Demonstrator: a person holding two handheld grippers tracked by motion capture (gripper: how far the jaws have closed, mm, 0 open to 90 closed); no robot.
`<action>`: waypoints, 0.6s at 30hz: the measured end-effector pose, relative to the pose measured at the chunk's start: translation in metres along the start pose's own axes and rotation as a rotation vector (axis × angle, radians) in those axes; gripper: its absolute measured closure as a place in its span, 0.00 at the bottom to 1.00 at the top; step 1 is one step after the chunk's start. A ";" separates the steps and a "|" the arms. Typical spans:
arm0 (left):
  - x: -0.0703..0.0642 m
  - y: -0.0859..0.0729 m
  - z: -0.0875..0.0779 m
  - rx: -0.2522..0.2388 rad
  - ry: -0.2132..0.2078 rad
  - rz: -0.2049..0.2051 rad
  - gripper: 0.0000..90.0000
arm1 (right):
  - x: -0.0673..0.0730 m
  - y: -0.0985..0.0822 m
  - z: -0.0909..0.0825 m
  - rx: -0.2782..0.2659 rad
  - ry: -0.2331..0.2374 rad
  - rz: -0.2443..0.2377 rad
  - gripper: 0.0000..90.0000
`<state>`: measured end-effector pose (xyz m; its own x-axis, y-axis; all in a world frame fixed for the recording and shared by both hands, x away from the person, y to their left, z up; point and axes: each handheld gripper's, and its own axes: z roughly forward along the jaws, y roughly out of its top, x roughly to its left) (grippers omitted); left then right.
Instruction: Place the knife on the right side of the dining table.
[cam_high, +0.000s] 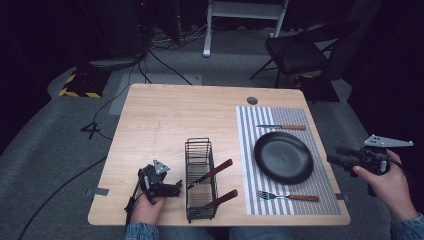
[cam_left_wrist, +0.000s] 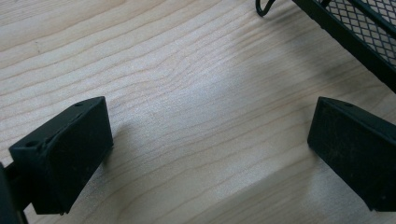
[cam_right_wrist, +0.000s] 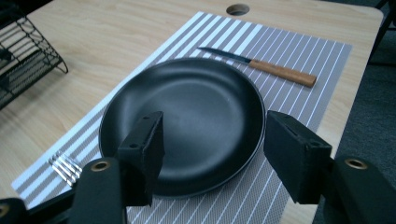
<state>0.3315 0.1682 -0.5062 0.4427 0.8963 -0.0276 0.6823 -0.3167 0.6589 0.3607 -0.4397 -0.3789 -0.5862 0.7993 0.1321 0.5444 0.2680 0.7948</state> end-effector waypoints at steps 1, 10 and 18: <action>0.000 0.000 0.000 0.000 0.000 0.000 0.00 | 0.001 -0.003 0.000 0.005 -0.001 -0.005 0.43; 0.000 0.000 0.000 0.000 0.000 0.000 0.00 | 0.000 -0.044 0.017 0.058 -0.020 0.006 0.43; 0.000 0.000 0.000 0.000 0.000 0.000 0.00 | -0.002 -0.074 0.033 0.038 -0.029 0.008 0.42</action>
<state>0.3315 0.1682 -0.5063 0.4425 0.8963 -0.0279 0.6824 -0.3164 0.6590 0.3414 -0.4436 -0.4578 -0.5645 0.8165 0.1210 0.5717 0.2810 0.7708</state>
